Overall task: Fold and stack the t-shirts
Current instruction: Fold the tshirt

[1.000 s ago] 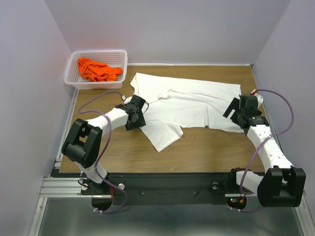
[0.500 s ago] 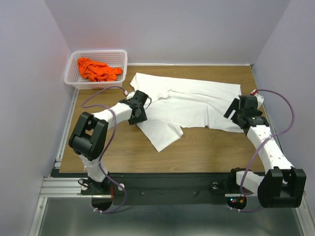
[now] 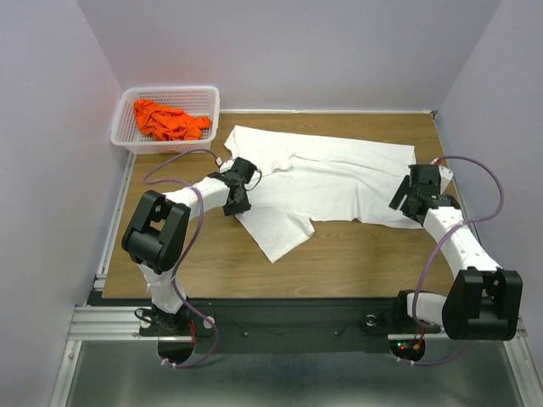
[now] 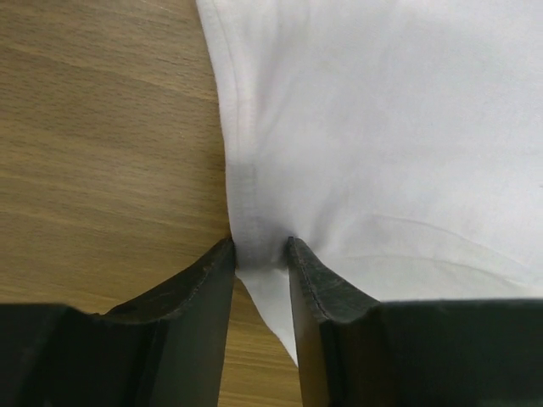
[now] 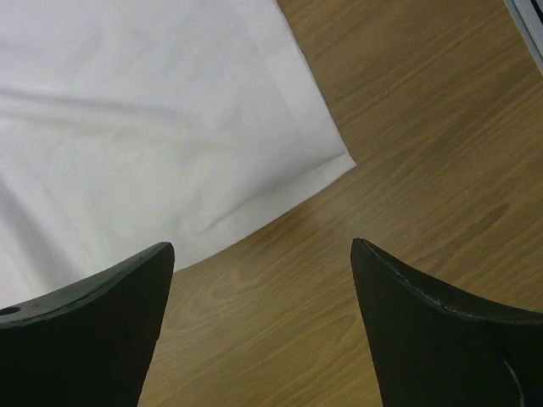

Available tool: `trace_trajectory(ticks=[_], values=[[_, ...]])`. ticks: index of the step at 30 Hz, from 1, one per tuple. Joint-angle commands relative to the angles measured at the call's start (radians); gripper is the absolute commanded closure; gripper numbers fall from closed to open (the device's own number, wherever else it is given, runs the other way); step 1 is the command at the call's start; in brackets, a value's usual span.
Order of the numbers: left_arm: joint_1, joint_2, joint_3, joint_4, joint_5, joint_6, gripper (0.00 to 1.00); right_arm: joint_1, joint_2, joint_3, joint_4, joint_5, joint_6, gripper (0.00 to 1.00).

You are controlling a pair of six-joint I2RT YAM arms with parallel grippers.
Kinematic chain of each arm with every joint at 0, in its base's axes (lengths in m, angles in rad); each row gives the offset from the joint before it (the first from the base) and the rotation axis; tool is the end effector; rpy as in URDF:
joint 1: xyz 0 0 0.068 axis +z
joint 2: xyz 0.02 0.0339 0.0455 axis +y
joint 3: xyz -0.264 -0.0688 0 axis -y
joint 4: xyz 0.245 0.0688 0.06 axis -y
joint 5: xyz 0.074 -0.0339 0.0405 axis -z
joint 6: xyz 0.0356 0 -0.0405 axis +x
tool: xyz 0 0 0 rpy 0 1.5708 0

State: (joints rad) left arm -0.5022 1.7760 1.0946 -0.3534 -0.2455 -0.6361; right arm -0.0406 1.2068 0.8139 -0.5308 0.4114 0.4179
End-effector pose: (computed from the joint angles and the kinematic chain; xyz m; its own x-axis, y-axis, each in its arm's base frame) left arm 0.3174 -0.1644 0.1709 -0.8190 -0.2077 -0.5349 -0.1596 0.9779 -0.1353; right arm 0.2388 -0.0239 0.2368 -0.6157 0.3973 -0.6805 0.5777 0.8149 -0.0469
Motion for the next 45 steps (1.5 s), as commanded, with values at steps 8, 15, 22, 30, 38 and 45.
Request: trace_trajectory(ticks=[8,15,22,30,38,45], values=[[0.001,0.023,0.007,-0.015,0.020,0.075,0.89,-0.146,0.148,0.077,-0.035,-0.054,0.059,0.37],[0.002,0.013,0.008,-0.016,0.034,0.121,1.00,-0.240,0.227,0.080,-0.032,-0.123,0.096,0.57],[0.007,-0.016,-0.002,-0.006,0.040,0.151,1.00,-0.303,0.284,0.096,0.012,-0.189,0.105,0.59],[0.010,-0.033,-0.012,0.002,0.049,0.173,1.00,-0.318,0.326,0.149,0.041,-0.200,0.101,0.60],[0.011,-0.036,-0.007,0.004,0.057,0.177,1.00,-0.320,0.370,0.166,0.045,-0.200,0.102,0.66],[0.011,-0.040,-0.006,-0.002,0.055,0.174,1.00,-0.320,0.297,0.146,0.041,-0.169,0.091,0.68]])
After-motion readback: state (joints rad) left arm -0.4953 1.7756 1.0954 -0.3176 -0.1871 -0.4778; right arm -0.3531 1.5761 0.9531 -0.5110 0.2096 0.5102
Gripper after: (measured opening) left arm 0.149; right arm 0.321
